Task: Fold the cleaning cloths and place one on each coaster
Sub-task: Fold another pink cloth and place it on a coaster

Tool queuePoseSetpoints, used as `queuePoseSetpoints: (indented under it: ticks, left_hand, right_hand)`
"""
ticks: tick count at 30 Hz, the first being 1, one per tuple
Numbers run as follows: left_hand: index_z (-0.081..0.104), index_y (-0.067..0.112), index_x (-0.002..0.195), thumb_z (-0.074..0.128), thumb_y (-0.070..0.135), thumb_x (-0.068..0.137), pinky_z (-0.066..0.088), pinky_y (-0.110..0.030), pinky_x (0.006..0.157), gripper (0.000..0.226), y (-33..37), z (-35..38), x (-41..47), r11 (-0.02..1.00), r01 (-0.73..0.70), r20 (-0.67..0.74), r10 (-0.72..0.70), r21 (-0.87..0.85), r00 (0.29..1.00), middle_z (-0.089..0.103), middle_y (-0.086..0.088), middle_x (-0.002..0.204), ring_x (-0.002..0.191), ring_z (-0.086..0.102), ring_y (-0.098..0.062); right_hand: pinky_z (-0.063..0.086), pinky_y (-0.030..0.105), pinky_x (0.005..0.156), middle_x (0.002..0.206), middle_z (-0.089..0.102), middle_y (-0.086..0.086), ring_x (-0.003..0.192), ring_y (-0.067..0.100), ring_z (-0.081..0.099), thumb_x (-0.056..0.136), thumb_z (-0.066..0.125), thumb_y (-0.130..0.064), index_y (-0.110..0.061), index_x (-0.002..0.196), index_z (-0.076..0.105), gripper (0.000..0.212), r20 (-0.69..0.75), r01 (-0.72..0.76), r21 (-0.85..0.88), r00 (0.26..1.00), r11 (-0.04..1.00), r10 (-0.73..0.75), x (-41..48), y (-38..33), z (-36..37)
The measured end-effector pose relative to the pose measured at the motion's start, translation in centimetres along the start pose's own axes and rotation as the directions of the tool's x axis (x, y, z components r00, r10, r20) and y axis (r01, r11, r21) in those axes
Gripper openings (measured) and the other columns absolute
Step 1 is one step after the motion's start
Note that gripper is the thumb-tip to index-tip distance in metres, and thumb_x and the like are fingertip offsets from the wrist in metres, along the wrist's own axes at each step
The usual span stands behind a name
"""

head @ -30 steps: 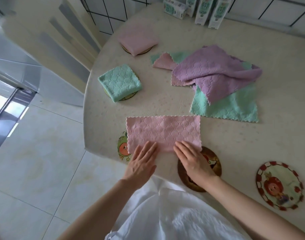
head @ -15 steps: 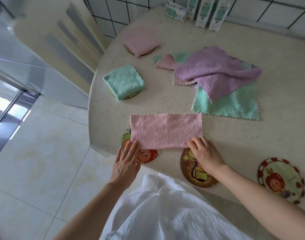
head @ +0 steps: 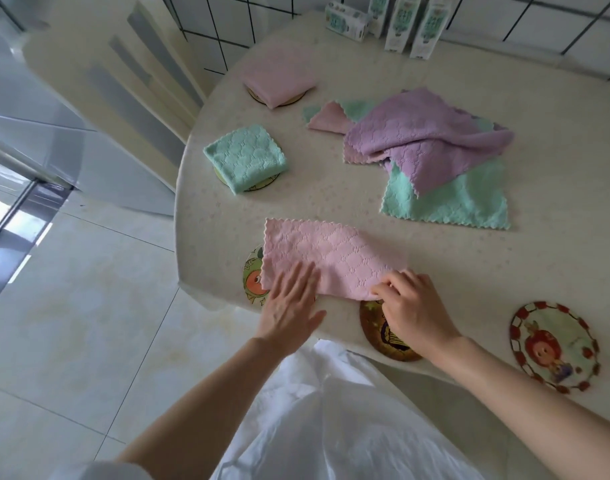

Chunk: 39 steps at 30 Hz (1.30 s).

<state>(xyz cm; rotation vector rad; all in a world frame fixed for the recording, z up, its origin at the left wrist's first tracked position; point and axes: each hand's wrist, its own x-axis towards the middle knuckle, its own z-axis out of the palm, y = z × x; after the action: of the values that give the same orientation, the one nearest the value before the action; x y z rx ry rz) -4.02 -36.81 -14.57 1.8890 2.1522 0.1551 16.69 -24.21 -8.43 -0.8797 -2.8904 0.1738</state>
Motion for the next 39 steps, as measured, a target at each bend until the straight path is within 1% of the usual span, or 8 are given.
queuePoseSetpoints:
  ticks: [4, 13, 18, 26, 30, 33, 36, 39]
  left_hand:
    - [0.008, 0.019, 0.152, 0.052, 0.045, 0.089, 0.008, -0.042, 0.12, 0.081, 4.7, 0.6, 0.3, 0.99, -0.091, -0.004, 0.091, -0.103, 0.996, 0.01, 0.0, 0.159, 0.147, 0.004, -0.021]
    - [0.049, 0.012, 0.136, 0.055, 0.033, 0.088, 0.039, -0.046, 0.107, 0.053, 8.3, 2.1, -0.2, 0.982, -0.063, -0.198, 0.028, -0.177, 0.98, 0.05, -0.005, 0.141, 0.134, 0.042, -0.026]
    - [0.056, 0.014, 0.132, 0.079, 0.025, 0.073, 0.043, -0.045, 0.104, 0.064, 9.1, 3.1, -0.9, 0.99, 0.026, -0.145, -0.046, -0.139, 0.988, 0.056, -0.003, 0.136, 0.13, 0.048, -0.024]
    - [0.049, 0.019, 0.137, 0.065, 0.014, 0.086, 0.029, -0.037, 0.115, 0.053, 9.4, 3.2, -0.8, 0.91, 0.101, -0.098, -0.153, -0.403, 0.983, 0.047, 0.001, 0.143, 0.138, 0.035, -0.019]
    - [0.057, 0.02, 0.132, 0.059, 0.008, 0.09, 0.037, -0.028, 0.11, 0.043, 8.8, 1.5, -0.6, 0.696, 0.21, -0.005, -0.293, -0.687, 0.956, 0.057, 0.001, 0.135, 0.128, 0.048, -0.012]
    - [0.063, 0.026, 0.12, 0.054, 0.018, 0.095, 0.051, -0.026, 0.089, 0.028, 8.2, -0.2, -0.1, 0.5, 0.369, 0.141, -0.436, -0.783, 0.889, 0.067, 0.006, 0.115, 0.104, 0.061, -0.01]
    - [0.064, 0.027, 0.091, 0.048, 0.021, 0.097, 0.053, -0.033, 0.08, 0.018, 7.2, -2.0, 0.4, 0.166, 0.435, 0.273, -0.573, -0.885, 0.773, 0.067, 0.001, 0.092, 0.09, 0.062, -0.02]
    - [0.062, 0.026, 0.103, 0.048, 0.027, 0.098, 0.053, -0.047, 0.09, 0.015, 5.4, -2.6, 0.7, -0.24, 0.333, 0.409, -0.597, -0.912, 0.69, 0.066, -0.009, 0.11, 0.105, 0.062, -0.029]
  right_hand:
    - [0.049, 0.038, 0.069, 0.088, 0.059, 0.005, 0.078, 0.027, 0.056, 0.077, 0.046, 0.002, -0.011, 0.096, 0.067, 0.031, -0.031, 0.03, 0.113, 0.999, 0.993, -0.027, -1.7, -1.6, -0.6]
    - [0.047, 0.023, 0.087, 0.104, 0.06, -0.003, 0.096, 0.01, 0.057, 0.092, 0.053, -0.009, -0.013, 0.112, 0.061, 0.022, 0.195, 0.103, 0.495, 0.954, 0.863, -0.226, -3.6, -0.3, -2.1]
    - [0.046, 0.027, 0.096, 0.116, 0.063, 0.004, 0.109, 0.017, 0.059, 0.083, 0.054, 0.007, -0.01, 0.118, 0.061, 0.04, 0.205, 0.221, 0.438, 0.919, 0.872, -0.336, -0.3, 4.4, -1.6]
    - [0.038, 0.036, 0.107, 0.154, 0.028, -0.001, 0.139, 0.02, 0.031, 0.077, 0.052, 0.018, -0.023, 0.148, 0.026, 0.085, 0.494, 0.624, 0.231, 0.586, 0.747, -0.642, 8.1, 7.0, 2.0]
    - [0.037, 0.039, 0.105, 0.154, 0.027, -0.007, 0.136, 0.016, 0.032, 0.083, 0.055, 0.007, -0.03, 0.145, 0.029, 0.077, 0.557, 0.715, 0.221, 0.465, 0.663, -0.688, 10.2, 8.0, 2.8]
    - [0.038, 0.037, 0.103, 0.144, 0.043, -0.007, 0.126, 0.018, 0.04, 0.078, 0.057, 0.007, -0.025, 0.134, 0.049, 0.065, 0.541, 0.619, 0.343, 0.485, 0.707, -0.687, 11.2, 8.2, 3.3]
    - [0.046, 0.033, 0.088, 0.118, 0.064, 0.0, 0.108, 0.021, 0.05, 0.082, 0.057, -0.007, -0.015, 0.108, 0.067, 0.029, 0.608, 0.41, 0.417, 0.538, 0.811, -0.585, 12.8, 6.9, 2.9]
    - [0.042, 0.03, 0.064, 0.078, 0.063, 0.001, 0.076, 0.015, 0.057, 0.086, 0.051, -0.01, -0.016, 0.071, 0.06, 0.018, 0.634, 0.148, 0.493, 0.613, 0.857, -0.471, 15.5, 5.1, 2.1]
